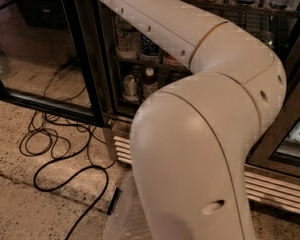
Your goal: Pick coke can from top shelf of fridge
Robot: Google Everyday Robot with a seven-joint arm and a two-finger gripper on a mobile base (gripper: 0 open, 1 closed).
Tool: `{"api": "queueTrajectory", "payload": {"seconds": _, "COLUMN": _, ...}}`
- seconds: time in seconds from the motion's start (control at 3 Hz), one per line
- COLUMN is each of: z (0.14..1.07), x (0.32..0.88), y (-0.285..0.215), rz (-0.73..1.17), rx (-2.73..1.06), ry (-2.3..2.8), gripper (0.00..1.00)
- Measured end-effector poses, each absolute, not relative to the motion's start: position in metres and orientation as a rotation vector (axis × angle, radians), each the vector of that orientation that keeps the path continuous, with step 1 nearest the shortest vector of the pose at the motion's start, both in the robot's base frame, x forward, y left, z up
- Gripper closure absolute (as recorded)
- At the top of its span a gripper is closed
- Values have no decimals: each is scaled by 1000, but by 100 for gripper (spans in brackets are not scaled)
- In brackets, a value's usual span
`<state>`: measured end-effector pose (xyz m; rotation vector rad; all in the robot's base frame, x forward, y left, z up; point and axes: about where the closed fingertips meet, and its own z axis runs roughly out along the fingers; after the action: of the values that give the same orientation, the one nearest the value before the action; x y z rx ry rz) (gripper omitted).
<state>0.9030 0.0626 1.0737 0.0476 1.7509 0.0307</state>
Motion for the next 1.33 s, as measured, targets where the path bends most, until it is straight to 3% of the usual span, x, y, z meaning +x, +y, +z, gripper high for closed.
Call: {"api": "queueTrajectory", "payload": {"seconds": 1.33, "z": 1085, "x": 893, "y": 69, "rz": 117, "rx": 49, "ry": 1750, "gripper": 100}}
